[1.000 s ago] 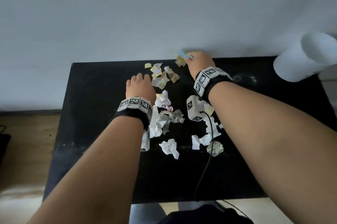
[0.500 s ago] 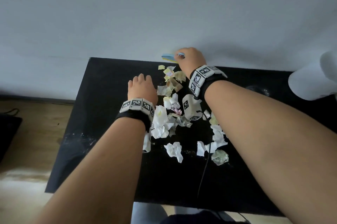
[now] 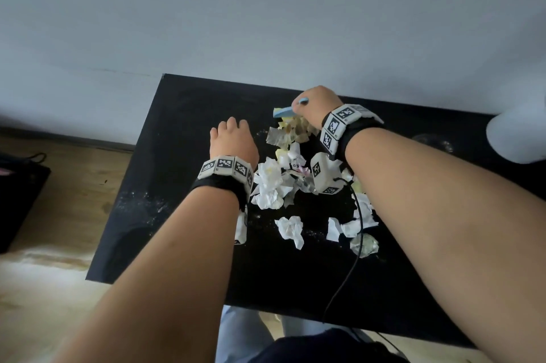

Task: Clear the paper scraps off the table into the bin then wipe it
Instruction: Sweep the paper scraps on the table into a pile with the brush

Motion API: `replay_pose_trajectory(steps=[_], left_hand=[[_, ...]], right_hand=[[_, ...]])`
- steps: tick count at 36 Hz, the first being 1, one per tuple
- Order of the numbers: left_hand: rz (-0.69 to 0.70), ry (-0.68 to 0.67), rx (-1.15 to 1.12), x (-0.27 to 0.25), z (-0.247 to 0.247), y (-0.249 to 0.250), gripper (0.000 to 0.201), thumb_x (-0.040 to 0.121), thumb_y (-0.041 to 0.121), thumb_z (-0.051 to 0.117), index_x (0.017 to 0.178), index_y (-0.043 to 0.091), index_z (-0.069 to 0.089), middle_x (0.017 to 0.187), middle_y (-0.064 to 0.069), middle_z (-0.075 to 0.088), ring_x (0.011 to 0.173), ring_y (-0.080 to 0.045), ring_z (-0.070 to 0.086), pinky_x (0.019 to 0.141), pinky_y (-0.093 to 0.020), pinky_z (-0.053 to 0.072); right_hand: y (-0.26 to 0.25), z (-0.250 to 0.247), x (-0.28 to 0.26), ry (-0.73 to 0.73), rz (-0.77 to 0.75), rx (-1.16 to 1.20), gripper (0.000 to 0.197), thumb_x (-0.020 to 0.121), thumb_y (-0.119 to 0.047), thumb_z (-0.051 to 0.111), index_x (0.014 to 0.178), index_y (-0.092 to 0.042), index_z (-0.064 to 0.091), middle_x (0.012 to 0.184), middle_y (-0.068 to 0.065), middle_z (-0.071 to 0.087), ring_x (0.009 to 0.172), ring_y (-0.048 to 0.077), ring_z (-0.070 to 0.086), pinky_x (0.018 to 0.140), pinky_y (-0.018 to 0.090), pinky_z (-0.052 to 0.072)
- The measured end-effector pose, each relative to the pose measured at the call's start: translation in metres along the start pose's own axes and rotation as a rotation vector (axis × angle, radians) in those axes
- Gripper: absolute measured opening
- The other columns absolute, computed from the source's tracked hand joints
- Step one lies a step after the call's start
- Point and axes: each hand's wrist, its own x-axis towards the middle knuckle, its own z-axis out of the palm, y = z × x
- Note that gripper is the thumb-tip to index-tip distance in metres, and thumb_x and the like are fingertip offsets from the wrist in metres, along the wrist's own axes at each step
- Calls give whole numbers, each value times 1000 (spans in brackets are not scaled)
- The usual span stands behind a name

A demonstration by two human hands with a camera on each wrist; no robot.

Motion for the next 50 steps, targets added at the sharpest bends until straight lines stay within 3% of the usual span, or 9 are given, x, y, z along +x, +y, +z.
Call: replay_pose_trajectory(steps=[10,16,21,25,29,37,40,45,50], left_hand=[[58,31,-8,-36,3,7,34,93,20,47,126,12,48,128,-6,49,122,-25,45,109,-41,33],[143,25,0,-59,5,9,42,94,20,47,135,12,43,138,-7,45,129,-25,41,113,-42,30],[199,15,13,-80,7,10,36,93,18,45,129,12,47,134,-8,47,126,-27,43,111,-42,31],[249,10,22,-97,9,14,38,93,20,47,131,12,45,132,-7,47,125,-26,43,111,-42,31],[265,-5,21,-108,11,19,42,93,20,46,134,12,43,136,-7,46,127,-26,42,112,-43,30],[264,-24,12,-116,8,48,44,93,18,46,136,12,42,139,-8,43,131,-27,39,114,-43,28],[253,-38,0,-116,10,62,42,93,20,46,135,11,43,137,-8,44,129,-27,40,114,-42,28],[242,-63,5,-119,16,78,45,94,22,45,138,11,40,136,-7,44,129,-26,39,113,-42,28],[233,-90,23,-127,22,84,40,95,24,46,133,12,43,138,-7,44,128,-25,41,112,-41,29]], right_hand=[[8,6,-50,-115,141,-18,24,88,-15,47,82,-4,68,82,10,63,76,25,59,63,29,43],[13,18,-87,-88,297,12,24,89,-17,49,65,-10,52,64,4,47,56,17,45,50,24,35],[14,29,-121,-93,288,52,27,88,-19,49,94,-8,74,93,4,71,83,20,66,77,28,55],[17,27,-151,-4,253,90,22,83,-16,47,72,-8,64,73,9,61,62,25,55,50,28,39],[26,19,-176,172,185,153,26,92,-17,49,96,-7,73,93,13,70,83,31,65,75,40,55],[77,0,-185,377,286,41,28,94,-12,42,70,-13,55,61,5,43,62,23,45,45,27,26],[97,-4,-184,332,389,49,32,96,-11,39,64,-12,43,58,2,36,65,23,42,49,28,25],[117,6,-183,216,547,133,27,98,-21,40,77,-15,55,68,5,50,66,21,51,54,27,34],[105,21,-191,141,474,172,34,96,-20,41,63,-17,48,62,0,46,50,14,40,46,27,25]])
